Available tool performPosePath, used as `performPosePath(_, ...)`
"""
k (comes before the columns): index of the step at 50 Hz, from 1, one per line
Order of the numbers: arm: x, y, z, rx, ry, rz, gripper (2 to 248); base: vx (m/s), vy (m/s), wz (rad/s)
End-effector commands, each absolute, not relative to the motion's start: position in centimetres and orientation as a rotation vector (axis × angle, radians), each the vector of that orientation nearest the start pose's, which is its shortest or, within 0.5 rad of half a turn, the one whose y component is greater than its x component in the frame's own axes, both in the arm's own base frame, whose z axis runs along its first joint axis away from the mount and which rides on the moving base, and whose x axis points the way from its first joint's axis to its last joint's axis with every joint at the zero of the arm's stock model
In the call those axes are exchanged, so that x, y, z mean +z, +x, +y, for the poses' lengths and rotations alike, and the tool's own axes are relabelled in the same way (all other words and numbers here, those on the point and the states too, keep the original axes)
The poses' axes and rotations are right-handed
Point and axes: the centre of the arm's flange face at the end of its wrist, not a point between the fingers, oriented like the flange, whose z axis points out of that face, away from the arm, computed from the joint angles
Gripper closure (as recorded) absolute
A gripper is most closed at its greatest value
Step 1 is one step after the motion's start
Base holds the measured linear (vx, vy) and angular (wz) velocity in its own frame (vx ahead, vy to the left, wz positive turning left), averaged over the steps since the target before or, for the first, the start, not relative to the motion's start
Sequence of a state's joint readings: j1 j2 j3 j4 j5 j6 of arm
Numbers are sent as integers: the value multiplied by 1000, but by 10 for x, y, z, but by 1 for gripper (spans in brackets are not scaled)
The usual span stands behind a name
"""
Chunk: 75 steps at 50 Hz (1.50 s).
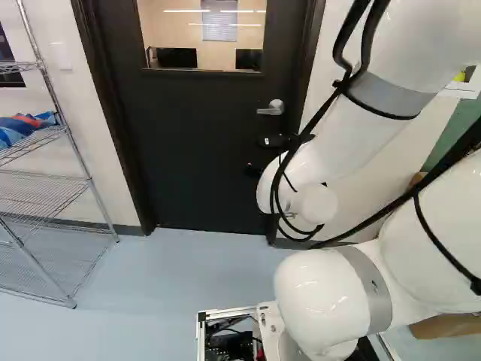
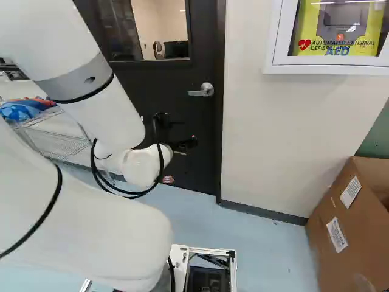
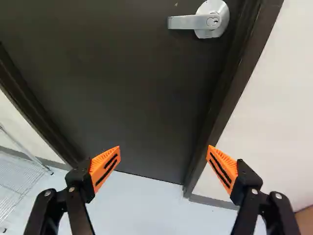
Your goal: Open the door and move inside
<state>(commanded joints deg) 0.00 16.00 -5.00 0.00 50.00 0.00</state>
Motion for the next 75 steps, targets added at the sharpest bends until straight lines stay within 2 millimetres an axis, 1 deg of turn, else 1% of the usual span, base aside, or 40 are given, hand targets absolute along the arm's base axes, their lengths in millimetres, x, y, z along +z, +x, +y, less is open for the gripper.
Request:
performPosePath(42,366,270,0,-1824,-2558,0,3,56,67,-29)
performPosePath(75,366,270,0,-1824,-2558,0,3,41,10,-3)
